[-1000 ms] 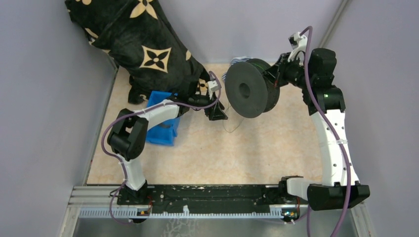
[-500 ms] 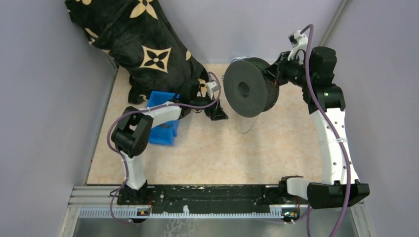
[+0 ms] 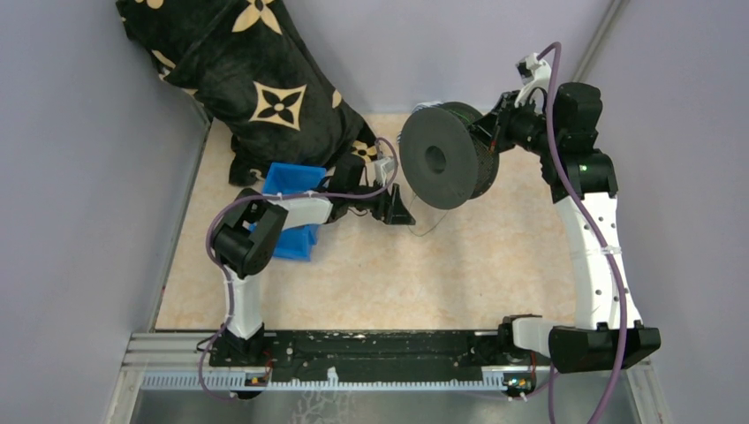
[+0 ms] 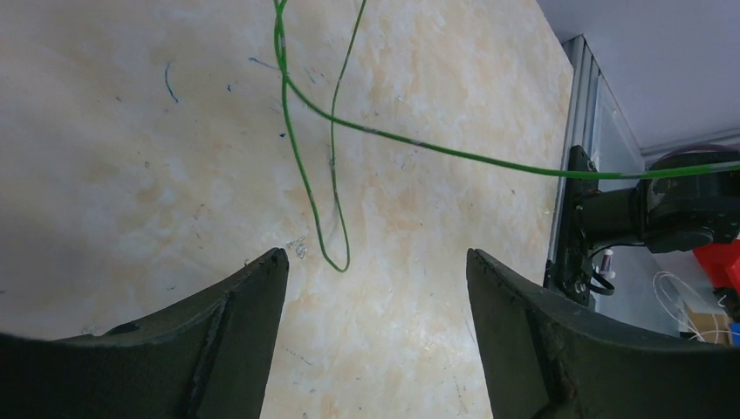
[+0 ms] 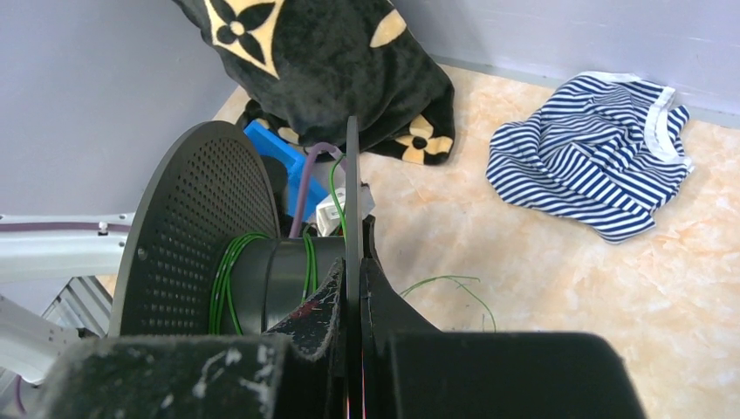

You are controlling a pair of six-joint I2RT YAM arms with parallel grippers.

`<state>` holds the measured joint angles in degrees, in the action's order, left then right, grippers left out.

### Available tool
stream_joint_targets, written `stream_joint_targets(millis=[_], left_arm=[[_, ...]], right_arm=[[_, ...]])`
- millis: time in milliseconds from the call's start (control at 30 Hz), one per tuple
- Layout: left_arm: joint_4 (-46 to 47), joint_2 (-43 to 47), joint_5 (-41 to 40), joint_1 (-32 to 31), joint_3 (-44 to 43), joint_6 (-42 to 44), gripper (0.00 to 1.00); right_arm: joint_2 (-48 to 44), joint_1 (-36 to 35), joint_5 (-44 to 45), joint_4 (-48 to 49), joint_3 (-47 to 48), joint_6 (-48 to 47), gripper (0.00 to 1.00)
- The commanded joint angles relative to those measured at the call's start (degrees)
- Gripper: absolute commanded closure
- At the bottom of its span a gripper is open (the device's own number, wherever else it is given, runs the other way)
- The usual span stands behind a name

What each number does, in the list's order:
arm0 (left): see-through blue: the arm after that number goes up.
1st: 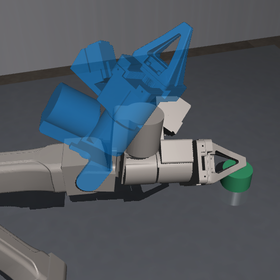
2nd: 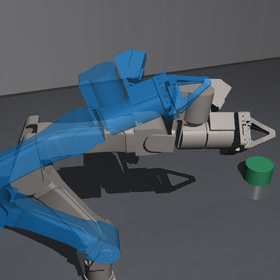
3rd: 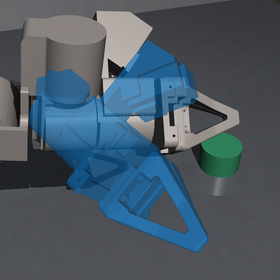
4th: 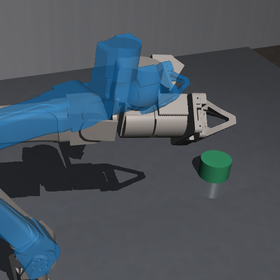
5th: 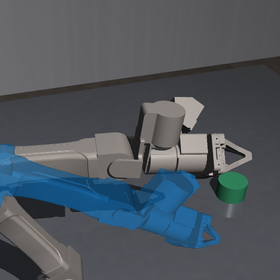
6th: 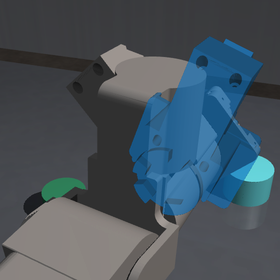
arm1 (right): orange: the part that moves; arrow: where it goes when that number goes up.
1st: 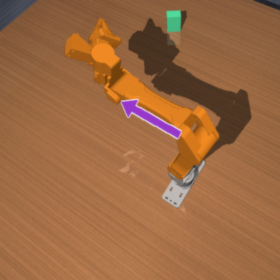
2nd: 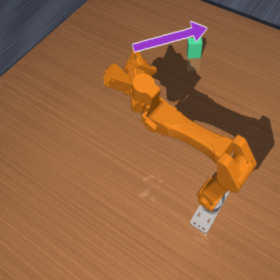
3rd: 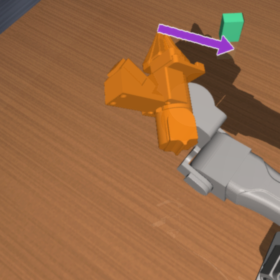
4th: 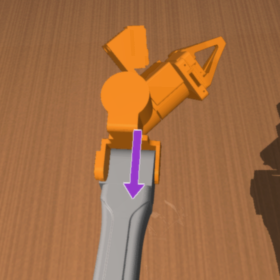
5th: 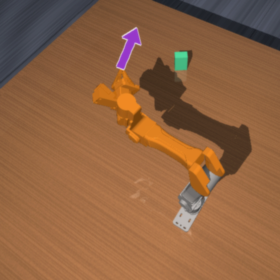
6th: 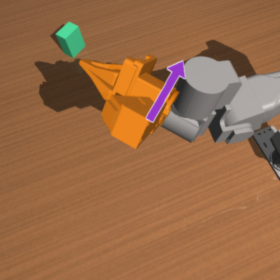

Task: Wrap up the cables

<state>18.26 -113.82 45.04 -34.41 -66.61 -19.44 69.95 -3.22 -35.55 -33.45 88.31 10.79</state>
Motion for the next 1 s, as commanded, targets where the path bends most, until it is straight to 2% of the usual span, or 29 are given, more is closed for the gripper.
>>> stream_joint_targets(millis=[0,167,533,733,800,967], left_arm=[[2.4,-3.2,-0.3,-0.3,-1.4,-3.5,0.21],[3.0,-5.6,-0.9,-0.4,-3.0,-3.4,0.25],[3.2,-10.3,2.3,-1.4,-8.3,-4.5,0.46],[3.6,-11.2,4.6,-1.6,-9.0,-5.0,0.68],[4.0,-10.8,5.7,-1.6,-8.3,-4.4,0.78],[2.4,-7.7,9.0,-1.6,-5.3,0.9,0.99]], right_arm=[[-0.5,-0.2,-1.5,5.7,4.5,2.0,1.0],[-0.8,-0.2,-1.4,5.2,4.6,2.0,1.0],[-1.1,-0.2,-0.6,4.8,4.4,1.8,1.0],[-1.0,-0.2,0.8,5.6,3.4,1.7,1.0],[-0.8,-0.2,1.7,5.9,3.4,1.7,1.0],[0.0,-0.2,9.6,6.4,4.2,1.2,1.0]])
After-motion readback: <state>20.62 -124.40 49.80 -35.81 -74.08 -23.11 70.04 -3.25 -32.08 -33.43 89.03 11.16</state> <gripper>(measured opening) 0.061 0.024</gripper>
